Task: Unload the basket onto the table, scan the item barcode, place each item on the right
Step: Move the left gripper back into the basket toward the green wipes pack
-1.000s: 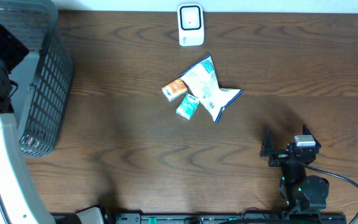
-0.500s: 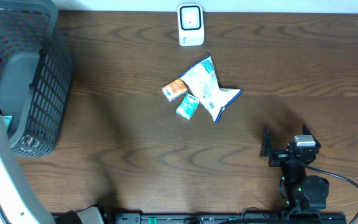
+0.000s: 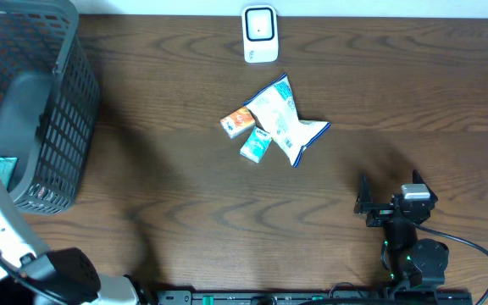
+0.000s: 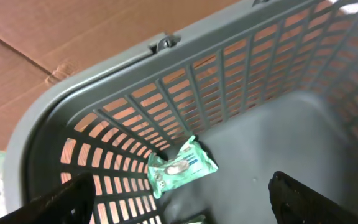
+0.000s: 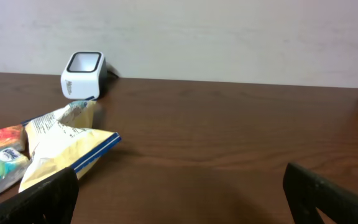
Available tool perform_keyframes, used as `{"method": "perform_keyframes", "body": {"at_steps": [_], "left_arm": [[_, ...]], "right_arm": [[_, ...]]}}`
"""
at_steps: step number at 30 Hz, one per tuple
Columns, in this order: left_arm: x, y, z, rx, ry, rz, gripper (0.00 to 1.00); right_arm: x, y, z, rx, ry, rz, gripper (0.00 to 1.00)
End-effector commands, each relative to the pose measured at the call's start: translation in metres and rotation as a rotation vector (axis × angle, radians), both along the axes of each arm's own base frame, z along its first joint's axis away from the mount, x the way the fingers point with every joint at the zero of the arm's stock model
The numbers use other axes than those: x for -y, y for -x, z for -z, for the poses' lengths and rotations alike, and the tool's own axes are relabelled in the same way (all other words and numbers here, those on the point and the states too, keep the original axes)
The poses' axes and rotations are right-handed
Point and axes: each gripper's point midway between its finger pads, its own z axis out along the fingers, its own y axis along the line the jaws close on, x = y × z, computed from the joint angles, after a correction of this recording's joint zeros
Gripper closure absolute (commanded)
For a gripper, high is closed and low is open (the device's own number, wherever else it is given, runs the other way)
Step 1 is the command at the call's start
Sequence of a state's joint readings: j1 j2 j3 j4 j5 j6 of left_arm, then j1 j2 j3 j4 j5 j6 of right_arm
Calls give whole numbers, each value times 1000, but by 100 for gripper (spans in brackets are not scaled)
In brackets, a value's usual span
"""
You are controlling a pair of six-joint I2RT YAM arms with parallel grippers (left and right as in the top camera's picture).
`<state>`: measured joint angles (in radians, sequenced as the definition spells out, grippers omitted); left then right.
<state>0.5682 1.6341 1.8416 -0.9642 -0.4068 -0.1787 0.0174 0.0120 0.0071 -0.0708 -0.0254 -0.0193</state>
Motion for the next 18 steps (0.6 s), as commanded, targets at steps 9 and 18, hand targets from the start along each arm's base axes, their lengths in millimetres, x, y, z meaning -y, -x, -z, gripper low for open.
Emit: {"method": "perform_keyframes", "body": {"at_steps": [9, 18], "left_arm": [[-29, -15, 91, -225, 98, -37, 16], [-52, 0, 151, -432, 71, -197, 20]], "right_arm": [[1, 0, 1, 0, 12, 4, 1], [1, 0, 1, 0, 13, 4, 1]]}}
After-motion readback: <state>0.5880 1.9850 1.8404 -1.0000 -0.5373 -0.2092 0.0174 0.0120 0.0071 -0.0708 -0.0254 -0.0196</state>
